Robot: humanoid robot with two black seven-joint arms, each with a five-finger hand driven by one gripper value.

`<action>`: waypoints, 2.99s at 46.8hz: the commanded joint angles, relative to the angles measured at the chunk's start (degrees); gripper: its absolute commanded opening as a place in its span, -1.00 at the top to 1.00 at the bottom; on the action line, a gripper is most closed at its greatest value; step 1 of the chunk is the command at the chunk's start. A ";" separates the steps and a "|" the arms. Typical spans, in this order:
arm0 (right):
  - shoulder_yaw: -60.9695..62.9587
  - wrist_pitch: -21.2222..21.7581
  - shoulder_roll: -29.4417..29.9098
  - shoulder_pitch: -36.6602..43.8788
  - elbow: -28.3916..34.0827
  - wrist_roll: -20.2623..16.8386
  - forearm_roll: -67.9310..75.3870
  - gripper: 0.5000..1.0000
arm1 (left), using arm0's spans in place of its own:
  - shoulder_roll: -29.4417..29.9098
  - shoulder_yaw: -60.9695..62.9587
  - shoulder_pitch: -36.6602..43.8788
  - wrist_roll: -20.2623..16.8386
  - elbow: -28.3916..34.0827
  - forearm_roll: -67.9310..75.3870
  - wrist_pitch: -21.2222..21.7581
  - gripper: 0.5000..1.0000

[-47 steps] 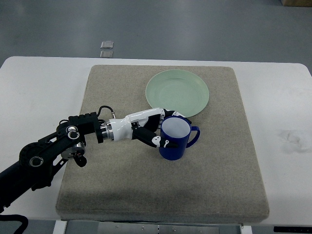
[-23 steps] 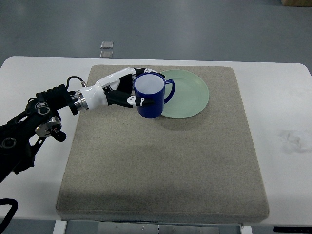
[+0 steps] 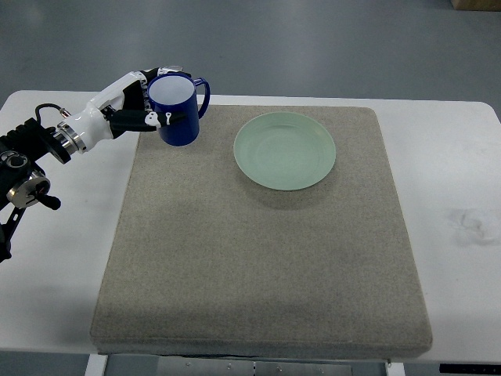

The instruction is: Place cup left of plate with left hand

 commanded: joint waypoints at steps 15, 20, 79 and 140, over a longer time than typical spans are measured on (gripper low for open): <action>0.00 0.00 0.00 0.00 0.00 0.00 -0.04 -0.73 | 0.03 -0.60 0.18 -1.82 8.86 -4.91 3.60 1.00; 0.00 0.00 0.00 0.00 0.00 0.00 -0.04 -0.73 | -0.32 -0.07 0.36 -3.58 8.86 -4.30 4.13 1.00; 0.00 0.00 0.00 0.00 0.00 0.00 -0.03 -0.73 | -3.75 7.13 2.29 -7.18 12.29 -3.95 7.56 -0.22; 0.00 0.00 0.00 0.00 0.00 0.00 0.05 -0.73 | 6.44 6.43 -1.22 -6.22 10.88 -23.45 -0.17 -0.99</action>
